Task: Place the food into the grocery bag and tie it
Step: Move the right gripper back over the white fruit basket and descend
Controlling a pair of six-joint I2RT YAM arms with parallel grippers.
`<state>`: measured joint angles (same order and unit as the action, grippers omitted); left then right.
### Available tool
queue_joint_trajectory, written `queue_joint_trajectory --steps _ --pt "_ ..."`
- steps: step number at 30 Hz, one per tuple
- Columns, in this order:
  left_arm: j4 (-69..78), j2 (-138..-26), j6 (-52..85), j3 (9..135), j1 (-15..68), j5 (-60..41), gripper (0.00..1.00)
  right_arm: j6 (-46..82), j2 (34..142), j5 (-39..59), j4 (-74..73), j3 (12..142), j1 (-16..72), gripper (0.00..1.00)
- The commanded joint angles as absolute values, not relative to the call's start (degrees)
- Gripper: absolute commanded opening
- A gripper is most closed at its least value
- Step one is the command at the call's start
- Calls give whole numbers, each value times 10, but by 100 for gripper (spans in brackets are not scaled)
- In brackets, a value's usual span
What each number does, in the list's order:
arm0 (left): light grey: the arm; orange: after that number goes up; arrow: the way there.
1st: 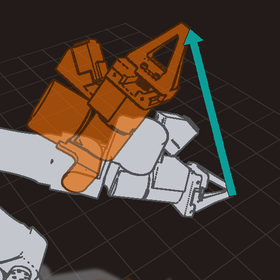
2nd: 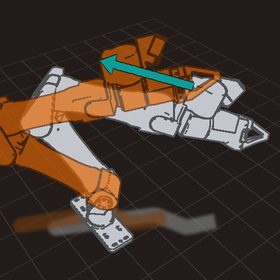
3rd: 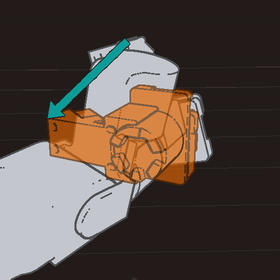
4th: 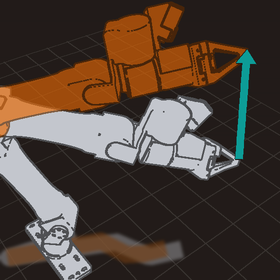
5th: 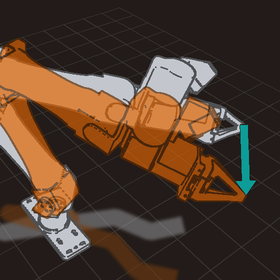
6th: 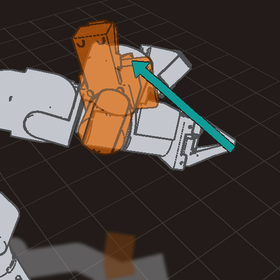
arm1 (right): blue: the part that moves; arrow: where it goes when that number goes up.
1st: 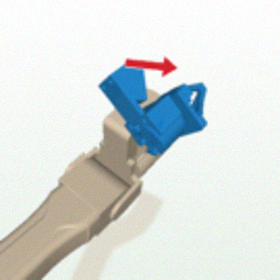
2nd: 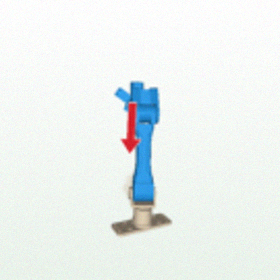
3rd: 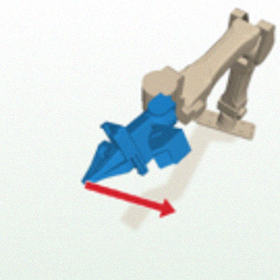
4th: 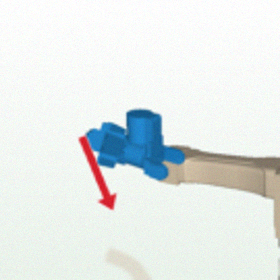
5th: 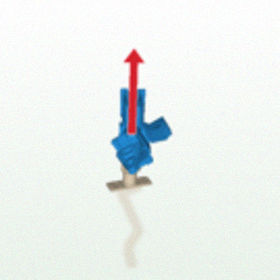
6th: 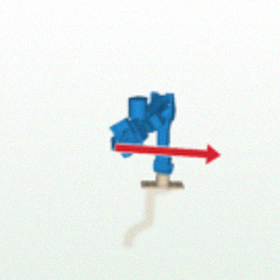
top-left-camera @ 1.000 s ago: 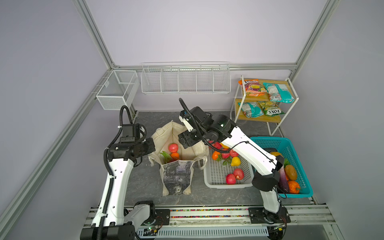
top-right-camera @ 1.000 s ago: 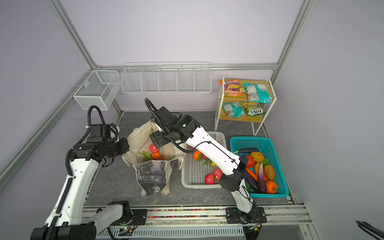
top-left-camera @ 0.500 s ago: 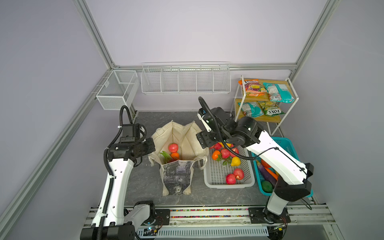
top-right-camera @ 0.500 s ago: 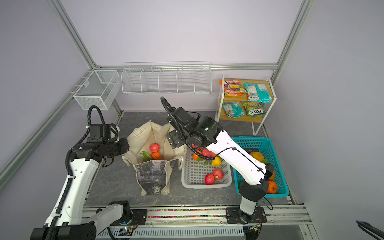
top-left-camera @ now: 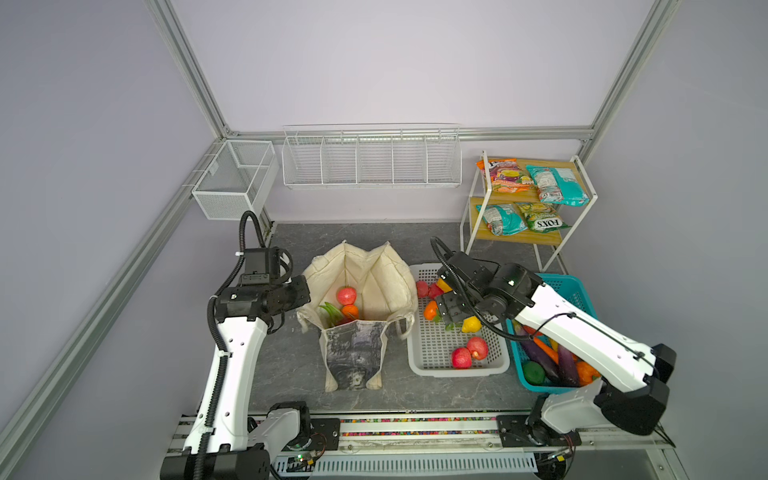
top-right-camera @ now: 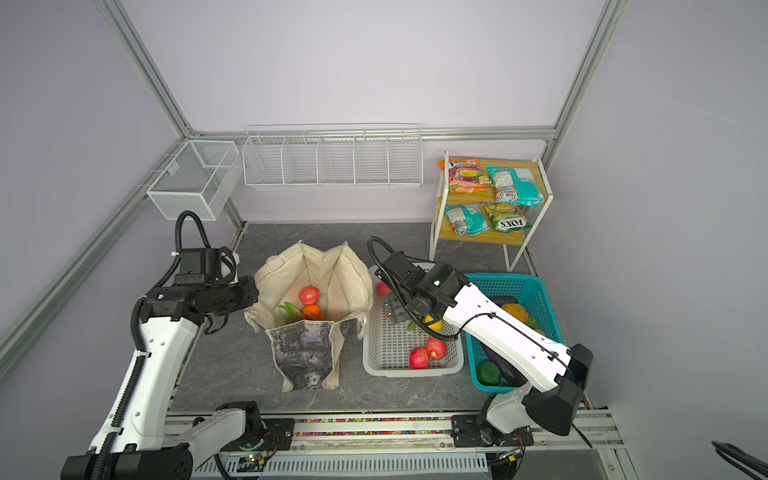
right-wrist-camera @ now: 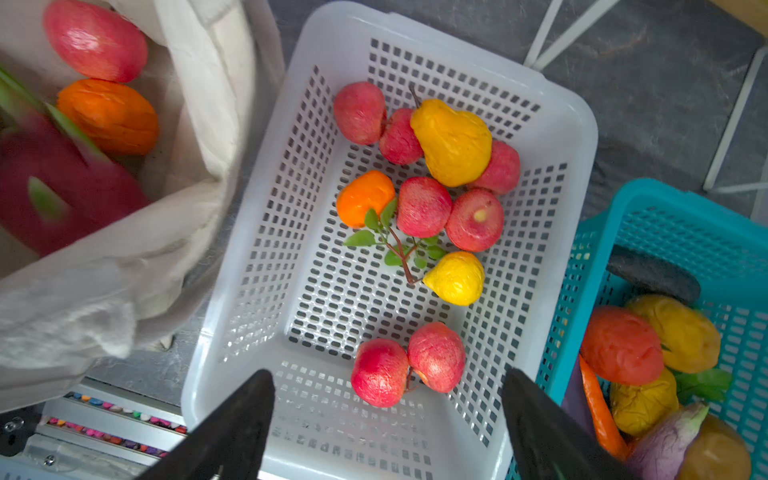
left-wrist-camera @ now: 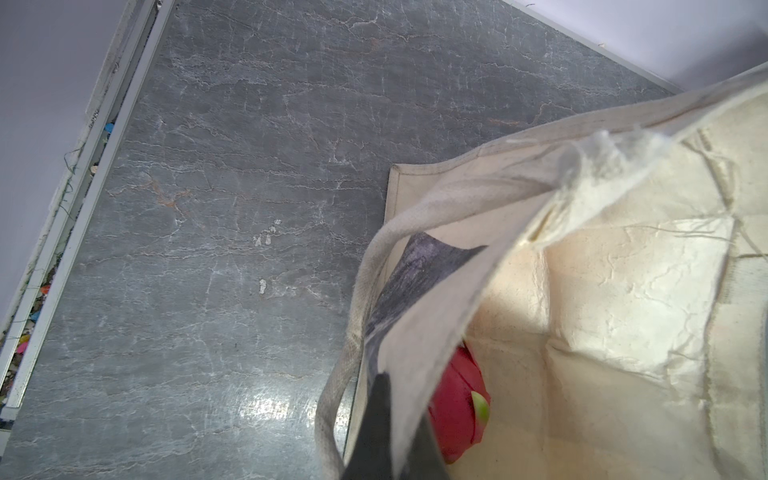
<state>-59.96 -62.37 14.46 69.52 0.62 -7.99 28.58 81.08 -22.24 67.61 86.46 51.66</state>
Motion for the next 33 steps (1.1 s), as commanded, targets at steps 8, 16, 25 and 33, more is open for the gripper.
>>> queue_joint_trajectory --steps 8,16,25,33 --pt "-600 -621 141 693 2 -84 0 362 770 -221 670 780 495 88" --pt "-599 -619 141 691 2 -84 0 398 769 -196 674 750 490 88" --pt "-595 -621 142 685 2 -84 0 502 811 -122 685 714 490 88" --pt "-592 -620 140 680 2 -83 0 547 847 -95 703 703 515 89"
